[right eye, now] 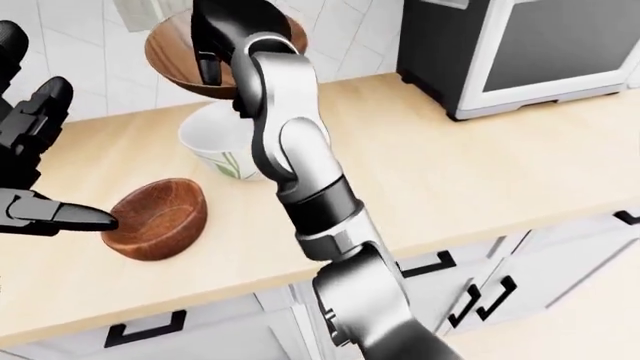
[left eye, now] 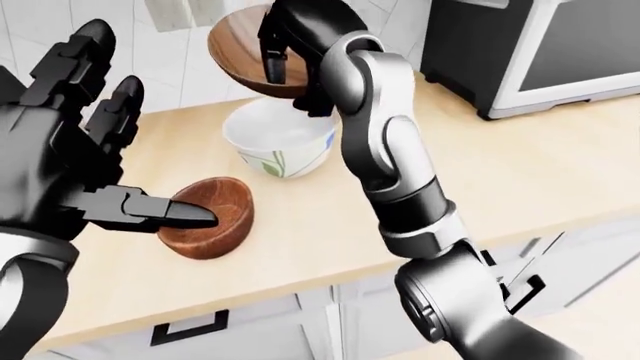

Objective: Stack the bowls from largest to smallest.

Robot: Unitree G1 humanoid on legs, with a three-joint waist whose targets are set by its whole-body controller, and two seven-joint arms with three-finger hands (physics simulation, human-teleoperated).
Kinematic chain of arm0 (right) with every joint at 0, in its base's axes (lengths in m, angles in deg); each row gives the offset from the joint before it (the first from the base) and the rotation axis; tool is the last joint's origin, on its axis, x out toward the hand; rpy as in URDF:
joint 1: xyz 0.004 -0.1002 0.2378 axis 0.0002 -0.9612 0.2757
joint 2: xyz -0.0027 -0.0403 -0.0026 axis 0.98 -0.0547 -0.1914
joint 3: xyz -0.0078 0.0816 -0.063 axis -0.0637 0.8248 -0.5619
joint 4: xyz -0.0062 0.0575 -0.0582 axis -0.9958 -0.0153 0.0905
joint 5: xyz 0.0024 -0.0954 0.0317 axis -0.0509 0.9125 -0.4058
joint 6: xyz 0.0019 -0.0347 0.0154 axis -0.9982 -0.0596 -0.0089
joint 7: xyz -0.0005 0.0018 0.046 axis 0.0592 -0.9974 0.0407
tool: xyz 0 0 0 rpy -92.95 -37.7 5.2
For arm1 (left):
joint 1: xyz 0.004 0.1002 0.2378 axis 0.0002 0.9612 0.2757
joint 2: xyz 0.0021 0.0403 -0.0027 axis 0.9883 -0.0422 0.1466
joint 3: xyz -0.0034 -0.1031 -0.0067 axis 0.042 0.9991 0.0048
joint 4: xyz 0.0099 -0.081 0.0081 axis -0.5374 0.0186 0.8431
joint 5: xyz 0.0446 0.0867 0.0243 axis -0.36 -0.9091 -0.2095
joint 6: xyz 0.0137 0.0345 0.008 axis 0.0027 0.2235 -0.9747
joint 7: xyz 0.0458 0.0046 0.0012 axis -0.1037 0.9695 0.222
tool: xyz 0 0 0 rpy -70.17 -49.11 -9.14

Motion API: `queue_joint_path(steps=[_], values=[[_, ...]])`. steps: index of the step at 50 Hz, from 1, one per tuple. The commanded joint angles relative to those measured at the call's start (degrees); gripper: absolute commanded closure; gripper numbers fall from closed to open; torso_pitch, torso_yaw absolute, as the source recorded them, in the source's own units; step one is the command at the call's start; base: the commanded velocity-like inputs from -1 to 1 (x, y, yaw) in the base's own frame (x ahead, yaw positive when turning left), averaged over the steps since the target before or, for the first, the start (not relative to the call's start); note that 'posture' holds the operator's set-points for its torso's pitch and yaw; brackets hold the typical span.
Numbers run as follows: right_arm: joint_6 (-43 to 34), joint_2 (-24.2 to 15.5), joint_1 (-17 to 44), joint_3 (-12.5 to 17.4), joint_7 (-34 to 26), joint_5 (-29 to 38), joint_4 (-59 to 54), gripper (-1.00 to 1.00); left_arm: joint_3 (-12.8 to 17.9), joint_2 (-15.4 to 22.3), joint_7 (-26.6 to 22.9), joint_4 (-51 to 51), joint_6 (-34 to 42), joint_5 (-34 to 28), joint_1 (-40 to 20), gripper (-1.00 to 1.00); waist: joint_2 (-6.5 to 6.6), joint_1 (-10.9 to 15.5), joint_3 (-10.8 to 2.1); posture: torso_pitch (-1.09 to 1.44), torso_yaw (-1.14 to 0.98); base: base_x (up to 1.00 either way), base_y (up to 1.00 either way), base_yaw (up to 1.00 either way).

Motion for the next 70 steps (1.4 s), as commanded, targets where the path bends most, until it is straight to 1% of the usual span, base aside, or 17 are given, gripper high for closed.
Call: queue_joint_path(steps=[1,6,7,9,12,14,16,22,28,34,47,51,57,61,66,68,70], values=[[0.91,0.49,2.75,0.19,2.41,0.13,0.80,1.00,0.62,0.76,-0.66,-0.57,-3.10,-1.58,-0.30,-1.00,0.31,-0.06,-1.13,-0.20,0.00,0.00,0.00,0.00],[2.13,2.05,2.00,-0.43,4.58,-0.14,-2.64,1.00,1.21,0.28,-0.88,-0.48,-3.07,-1.26,0.07,-1.00,0.53,-0.10,-1.37,-0.20,0.00,0.00,0.00,0.00],[2.78,1.99,2.19,-0.42,5.14,-0.32,-3.88,1.00,0.36,0.19,-1.61,-0.67,-4.31,-2.61,0.91,-1.00,0.52,-0.12,-1.35,-0.20,0.00,0.00,0.00,0.00],[3.14,1.79,3.15,-0.10,5.40,-0.68,-5.28,1.00,1.25,0.04,-1.97,-0.52,-3.90,-2.42,1.11,-1.00,0.55,-0.17,-1.40,-0.20,0.00,0.00,0.00,0.00],[3.39,1.79,3.35,-0.32,5.55,-0.60,-6.59,1.00,0.64,-0.43,-2.96,-1.03,-4.90,-3.99,1.61,-1.00,0.54,-0.15,-1.47,-0.20,0.00,0.00,0.00,0.00],[3.72,1.88,3.04,-0.70,5.31,-0.10,-6.94,1.00,2.63,-0.48,-2.71,-0.68,-3.25,-2.04,1.04,-1.00,0.50,-0.13,-1.50,-0.20,0.00,0.00,0.00,0.00],[3.84,1.79,3.14,-0.59,4.98,0.25,-7.45,1.00,2.46,-0.35,-2.85,-0.91,-3.97,-2.25,1.61,-1.00,0.52,-0.19,-1.48,-0.20,0.00,0.00,0.00,0.00],[3.91,1.43,2.31,-0.60,2.37,1.14,-7.22,1.00,2.39,-0.37,-3.11,-2.09,-5.08,-3.53,1.81,-1.00,0.53,-0.19,-1.44,-0.20,0.00,0.00,0.00,0.00],[3.31,0.57,1.35,-0.36,-2.37,2.58,-5.50,1.00,3.67,0.21,-1.73,-1.15,-3.62,-1.02,1.39,-1.00,0.43,-0.22,-1.34,-0.20,0.00,0.00,0.00,0.00],[2.79,0.19,0.84,-0.16,-5.22,3.37,-5.02,1.00,3.00,0.46,-1.12,-1.27,-4.26,-0.76,1.97,-1.00,0.44,-0.14,-1.24,-0.20,0.00,0.00,0.00,0.00],[3.71,0.44,1.07,-0.26,-1.91,3.46,-8.25,1.00,3.89,0.78,-1.93,-1.69,-4.99,-0.81,2.81,-1.00,0.72,-0.17,-1.25,-0.20,0.00,0.00,0.00,0.00],[3.48,0.73,1.45,-0.36,-1.84,3.77,-8.48,0.56,3.70,0.40,-2.65,-1.81,-5.80,-1.71,3.66,-1.00,0.77,-0.17,-1.23,-0.20,0.00,0.00,0.00,0.00],[3.50,1.26,0.83,-0.65,-2.10,4.16,-8.28,0.51,4.06,0.41,-2.89,-1.89,-5.54,-1.73,3.42,-1.00,0.75,-0.12,-1.26,-0.20,0.00,0.00,0.00,0.00],[3.91,1.49,0.33,-0.65,-1.39,4.11,-8.81,0.62,4.16,0.28,-3.48,-2.02,-5.88,-2.21,3.71,-1.00,0.73,-0.08,-1.33,-0.20,0.00,0.00,0.00,0.00],[4.35,1.94,0.15,-0.73,0.71,3.98,-9.71,0.58,4.58,0.31,-3.72,-1.98,-5.88,-2.23,3.94,-1.00,0.75,-0.01,-1.39,-0.20,0.00,0.00,0.00,0.00],[4.66,1.97,-0.25,-0.84,1.23,4.00,-9.73,0.52,4.71,0.19,-3.87,-2.00,-5.95,-2.36,4.11,-1.00,0.73,0.00,-1.39,-0.20,0.00,0.00,0.00,0.00],[4.97,1.82,-0.24,-0.70,1.74,3.83,-9.96,0.34,4.73,0.17,-3.95,-1.98,-5.99,-2.44,4.21,-1.00,0.73,0.04,-1.42,-0.20,0.00,0.00,0.00,0.00]])
